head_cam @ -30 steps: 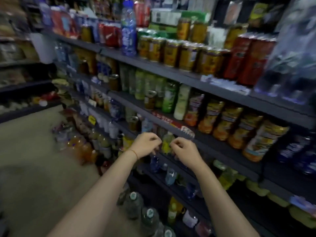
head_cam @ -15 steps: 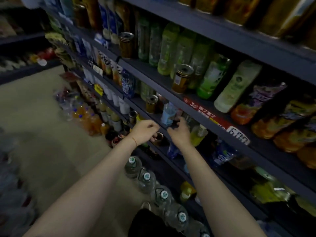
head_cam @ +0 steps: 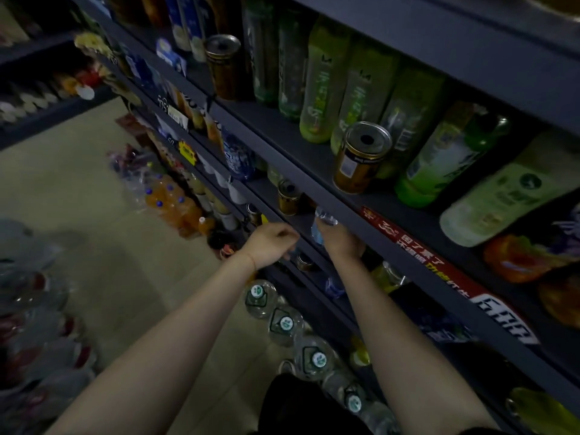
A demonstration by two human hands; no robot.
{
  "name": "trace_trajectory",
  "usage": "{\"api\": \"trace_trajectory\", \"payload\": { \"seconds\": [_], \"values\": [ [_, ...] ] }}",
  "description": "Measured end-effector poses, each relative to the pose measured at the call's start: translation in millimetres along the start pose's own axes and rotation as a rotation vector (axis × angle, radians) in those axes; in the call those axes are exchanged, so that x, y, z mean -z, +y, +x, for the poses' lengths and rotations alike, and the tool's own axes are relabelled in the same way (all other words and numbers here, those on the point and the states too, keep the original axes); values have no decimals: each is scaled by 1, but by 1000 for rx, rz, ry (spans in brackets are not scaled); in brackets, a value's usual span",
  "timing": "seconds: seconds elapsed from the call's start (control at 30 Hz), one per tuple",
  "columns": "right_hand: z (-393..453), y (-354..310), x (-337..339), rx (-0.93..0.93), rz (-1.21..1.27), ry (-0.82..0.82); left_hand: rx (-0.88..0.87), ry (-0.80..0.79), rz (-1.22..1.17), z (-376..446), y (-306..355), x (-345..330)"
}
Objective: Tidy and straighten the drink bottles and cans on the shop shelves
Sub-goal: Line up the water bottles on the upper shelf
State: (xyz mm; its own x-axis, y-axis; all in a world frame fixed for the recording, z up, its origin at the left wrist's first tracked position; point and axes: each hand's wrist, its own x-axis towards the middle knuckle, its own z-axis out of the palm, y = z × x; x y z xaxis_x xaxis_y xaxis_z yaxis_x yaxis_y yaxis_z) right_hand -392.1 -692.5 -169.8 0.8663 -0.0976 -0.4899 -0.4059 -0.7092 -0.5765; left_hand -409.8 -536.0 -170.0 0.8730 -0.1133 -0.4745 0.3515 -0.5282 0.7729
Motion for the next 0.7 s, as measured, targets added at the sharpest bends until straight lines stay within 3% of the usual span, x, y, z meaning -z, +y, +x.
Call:
{"api": "trace_trajectory", "payload": {
  "seconds": [0.1,0.13,0.37,0.53,0.7],
  "values": [
    [-9,1,-4,47,5,279,-15,21,-1,-8,-8,-1],
    [-16,3,-7,45,19,299,-23,28,3,-11,-10,-2],
    [-90,22,-26,106,261,148,-219,5,77,-76,-31,-18],
    [-178,24,-19,218,465,225,-370,92,-182,-155,-45,-36],
    [-276,36,9,352,486,258,-328,77,-635,-227,-19,-52]
  ]
}}
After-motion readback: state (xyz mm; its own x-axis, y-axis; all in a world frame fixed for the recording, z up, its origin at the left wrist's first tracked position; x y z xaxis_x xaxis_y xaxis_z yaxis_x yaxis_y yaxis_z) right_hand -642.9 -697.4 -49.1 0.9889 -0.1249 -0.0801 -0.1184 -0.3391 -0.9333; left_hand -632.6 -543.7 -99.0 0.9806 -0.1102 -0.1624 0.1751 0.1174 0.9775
